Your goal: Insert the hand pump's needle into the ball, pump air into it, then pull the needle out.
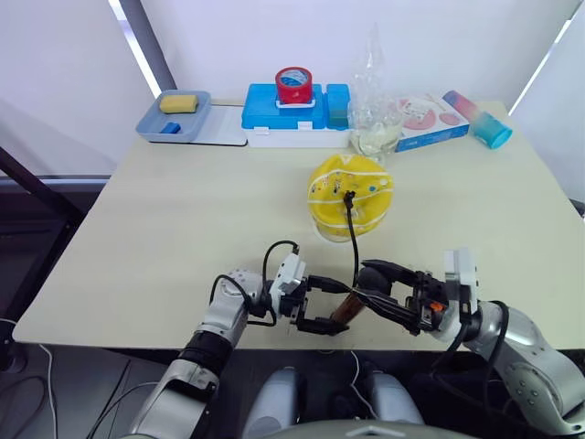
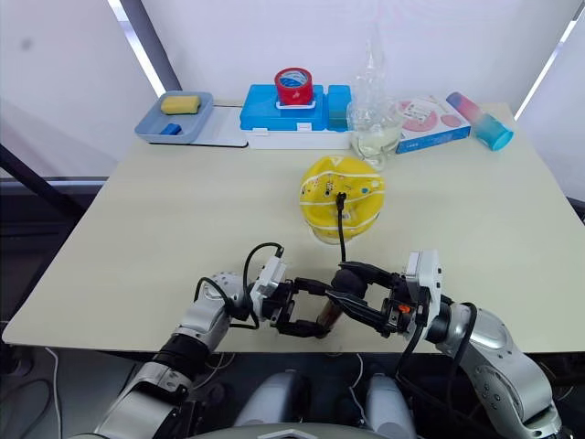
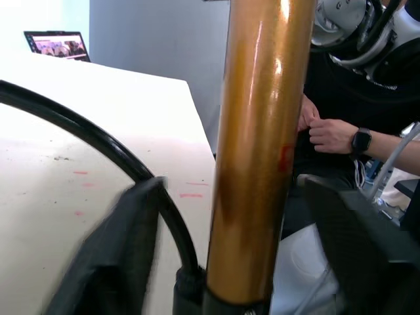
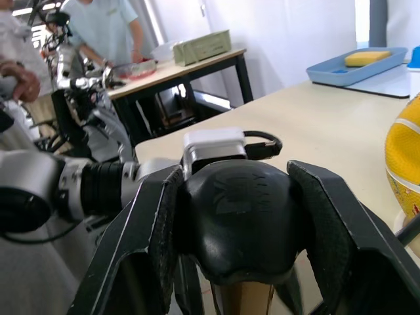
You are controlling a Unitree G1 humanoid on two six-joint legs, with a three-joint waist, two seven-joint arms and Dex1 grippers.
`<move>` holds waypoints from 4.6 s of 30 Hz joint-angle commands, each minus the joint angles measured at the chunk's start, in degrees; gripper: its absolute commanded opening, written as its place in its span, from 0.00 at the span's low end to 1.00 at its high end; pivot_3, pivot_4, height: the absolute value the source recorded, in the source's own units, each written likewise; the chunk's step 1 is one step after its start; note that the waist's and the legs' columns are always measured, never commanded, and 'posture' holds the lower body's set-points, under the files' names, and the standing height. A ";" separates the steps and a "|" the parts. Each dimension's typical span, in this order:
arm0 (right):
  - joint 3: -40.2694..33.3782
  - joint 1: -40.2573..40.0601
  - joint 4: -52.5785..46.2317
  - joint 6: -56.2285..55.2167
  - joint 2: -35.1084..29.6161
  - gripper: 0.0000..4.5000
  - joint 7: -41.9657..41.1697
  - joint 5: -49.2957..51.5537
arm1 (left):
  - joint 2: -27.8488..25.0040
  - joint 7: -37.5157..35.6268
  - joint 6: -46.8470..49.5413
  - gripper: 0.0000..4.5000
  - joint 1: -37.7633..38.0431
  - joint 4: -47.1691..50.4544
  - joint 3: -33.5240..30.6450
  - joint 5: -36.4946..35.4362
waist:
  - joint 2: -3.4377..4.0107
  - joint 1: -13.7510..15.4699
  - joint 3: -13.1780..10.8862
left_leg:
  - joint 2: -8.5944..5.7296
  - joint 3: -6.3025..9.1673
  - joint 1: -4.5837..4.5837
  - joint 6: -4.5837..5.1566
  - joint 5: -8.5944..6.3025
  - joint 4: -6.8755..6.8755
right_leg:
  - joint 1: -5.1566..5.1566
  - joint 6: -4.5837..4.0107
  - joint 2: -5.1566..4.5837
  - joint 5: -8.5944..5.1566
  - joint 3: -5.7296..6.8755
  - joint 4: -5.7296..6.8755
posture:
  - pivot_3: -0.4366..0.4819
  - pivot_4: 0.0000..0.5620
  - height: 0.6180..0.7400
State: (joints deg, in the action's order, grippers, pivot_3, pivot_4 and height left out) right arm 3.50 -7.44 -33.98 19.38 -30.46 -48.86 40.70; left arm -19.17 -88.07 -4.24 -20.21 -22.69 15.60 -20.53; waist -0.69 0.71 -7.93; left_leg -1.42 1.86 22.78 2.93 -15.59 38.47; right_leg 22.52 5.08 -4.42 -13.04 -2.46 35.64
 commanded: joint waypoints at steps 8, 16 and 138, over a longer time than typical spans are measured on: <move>-3.70 2.85 -2.87 -1.81 -4.43 0.45 -1.84 -0.72 | -6.02 -2.98 -0.63 0.96 -3.07 3.57 0.86 3.14 | 0.00 0.07 0.00 | 0.00 0.01 0.00 0.00 0.00 0.00 | -0.01 -0.01 -0.01 0.00 0.01 0.00 | 0.48 0.27 0.97; -3.56 5.29 -2.49 -1.68 -3.99 0.45 -2.18 -1.18 | -2.96 3.89 -1.90 0.96 -5.53 2.10 4.58 9.69 | -0.01 0.09 -0.01 | -0.01 0.01 0.00 0.00 0.00 0.01 | -0.04 0.00 -0.01 0.00 0.01 -0.01 | 0.48 0.27 0.97; -46.36 1.61 -3.80 19.74 -25.33 0.45 4.91 39.02 | 22.52 20.69 -18.84 0.25 -17.89 -37.36 11.00 30.60 | -0.26 0.32 -0.16 | -0.03 0.06 0.13 0.02 -0.01 0.08 | -0.09 0.03 -0.11 0.01 0.04 0.01 | 0.48 0.27 0.97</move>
State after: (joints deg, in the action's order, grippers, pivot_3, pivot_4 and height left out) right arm -39.47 -5.91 -36.96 39.79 -55.76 -44.32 78.42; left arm 3.13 -67.24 -22.85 -38.31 -58.66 25.31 8.31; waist -0.96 1.04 -8.09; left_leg -1.45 1.92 22.91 2.96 -15.60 38.55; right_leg 22.43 5.11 -4.52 -13.03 -2.41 35.65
